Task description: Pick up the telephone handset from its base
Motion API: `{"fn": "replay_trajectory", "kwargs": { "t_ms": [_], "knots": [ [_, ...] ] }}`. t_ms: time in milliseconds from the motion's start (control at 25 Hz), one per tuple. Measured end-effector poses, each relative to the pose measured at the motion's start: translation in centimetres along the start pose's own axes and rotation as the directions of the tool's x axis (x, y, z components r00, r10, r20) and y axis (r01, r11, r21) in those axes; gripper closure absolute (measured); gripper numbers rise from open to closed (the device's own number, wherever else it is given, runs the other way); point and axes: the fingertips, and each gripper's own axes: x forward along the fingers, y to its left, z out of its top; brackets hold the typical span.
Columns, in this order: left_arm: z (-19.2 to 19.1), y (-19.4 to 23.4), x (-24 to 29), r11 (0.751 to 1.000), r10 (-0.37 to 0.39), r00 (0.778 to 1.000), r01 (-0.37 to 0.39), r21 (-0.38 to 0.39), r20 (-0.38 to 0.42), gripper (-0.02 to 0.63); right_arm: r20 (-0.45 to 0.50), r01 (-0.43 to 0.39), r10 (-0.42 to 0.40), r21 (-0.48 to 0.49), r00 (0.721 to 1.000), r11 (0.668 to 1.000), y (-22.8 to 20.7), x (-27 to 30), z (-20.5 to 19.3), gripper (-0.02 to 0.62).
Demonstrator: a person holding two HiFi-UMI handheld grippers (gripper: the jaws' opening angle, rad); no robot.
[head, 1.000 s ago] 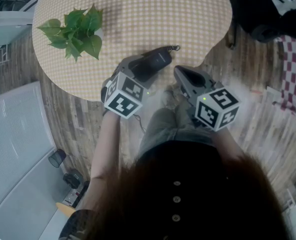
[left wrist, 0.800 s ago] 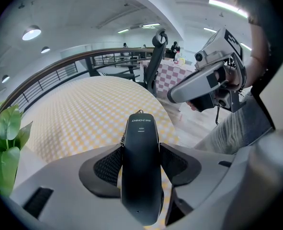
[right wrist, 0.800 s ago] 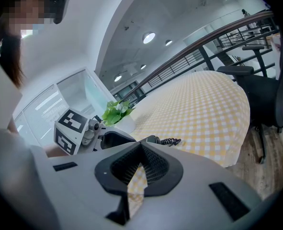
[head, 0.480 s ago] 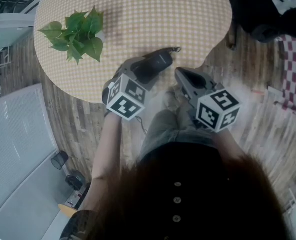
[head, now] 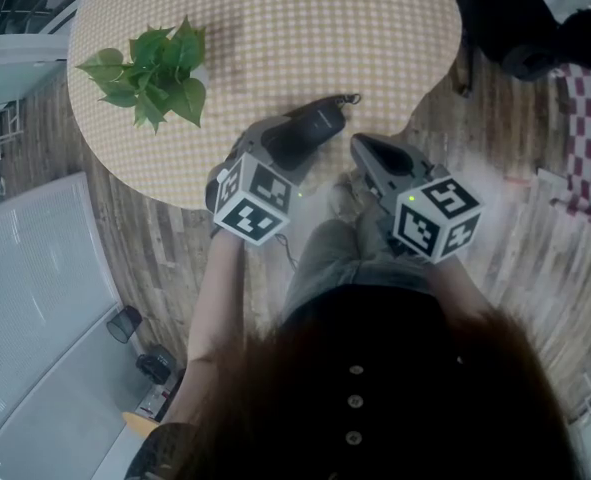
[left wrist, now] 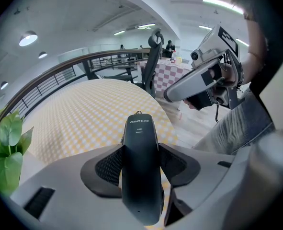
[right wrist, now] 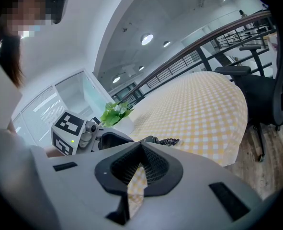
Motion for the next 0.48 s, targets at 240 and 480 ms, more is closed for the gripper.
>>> {"fn": "replay_trajectory", "kwargs": {
  "t_ms": [240, 480],
  "knots": [
    [0.41, -0.01, -0.37, 1.0, 0.002, 1.0, -0.002, -0.002, 0.016, 0.37, 0.006, 0.003, -0.003, -0.001, 1.0, 1.0, -0.04, -0.34, 0.1, 0.586],
    [0.78, 0.34, -0.63, 1.0, 0.009, 0.999, -0.008, -0.02, 0.036, 0.37, 0.013, 0.009, -0.009, -0.003, 1.0, 1.0, -0.13, -0.42, 0.23, 0.586]
  ]
}}
